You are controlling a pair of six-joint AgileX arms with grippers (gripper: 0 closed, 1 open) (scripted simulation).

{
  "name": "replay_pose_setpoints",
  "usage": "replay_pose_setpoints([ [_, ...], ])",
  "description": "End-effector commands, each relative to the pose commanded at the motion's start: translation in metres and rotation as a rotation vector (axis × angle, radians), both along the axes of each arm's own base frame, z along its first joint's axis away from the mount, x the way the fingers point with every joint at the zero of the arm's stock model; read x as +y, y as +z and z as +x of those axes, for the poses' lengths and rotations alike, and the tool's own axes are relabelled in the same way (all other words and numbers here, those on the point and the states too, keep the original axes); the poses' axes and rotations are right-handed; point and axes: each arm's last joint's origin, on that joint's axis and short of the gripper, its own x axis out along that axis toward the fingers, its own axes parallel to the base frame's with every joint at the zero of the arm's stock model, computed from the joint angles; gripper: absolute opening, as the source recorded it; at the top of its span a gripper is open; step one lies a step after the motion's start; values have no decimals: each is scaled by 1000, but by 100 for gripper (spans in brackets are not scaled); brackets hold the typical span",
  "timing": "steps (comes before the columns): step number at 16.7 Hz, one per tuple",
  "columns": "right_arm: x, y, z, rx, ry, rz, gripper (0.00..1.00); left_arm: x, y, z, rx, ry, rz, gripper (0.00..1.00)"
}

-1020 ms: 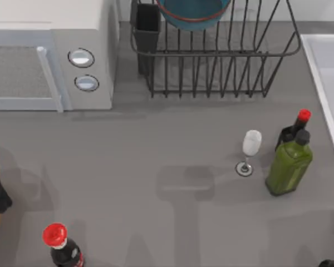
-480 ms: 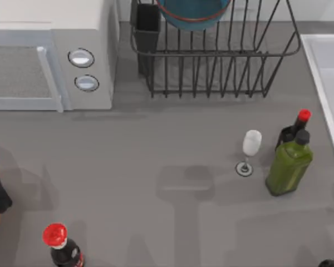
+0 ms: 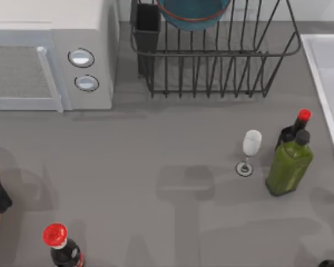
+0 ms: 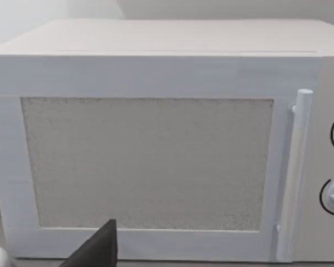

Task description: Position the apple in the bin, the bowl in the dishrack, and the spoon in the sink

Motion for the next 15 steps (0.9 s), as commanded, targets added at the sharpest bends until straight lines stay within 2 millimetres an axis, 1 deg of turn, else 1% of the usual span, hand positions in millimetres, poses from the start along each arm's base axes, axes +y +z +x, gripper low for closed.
replay_pose_setpoints([
  [4,0,0,2,7,0,1,0,0,0,0,0,0,0,100],
  [6,-1,5,12,21,0,2,0,0,0,0,0,0,0,100],
  [7,-2,9,20,31,1,3,0,0,0,0,0,0,0,100],
  [8,-3,13,30,42,2,4,0,0,0,0,0,0,0,100],
  [10,-7,23,57,65,3,6,0,0,0,0,0,0,0,100],
  [12,-11,34,90,77,5,7,0,0,0,0,0,0,0,100],
  [15,-19,50,146,72,7,6,0,0,0,0,0,0,0,100],
])
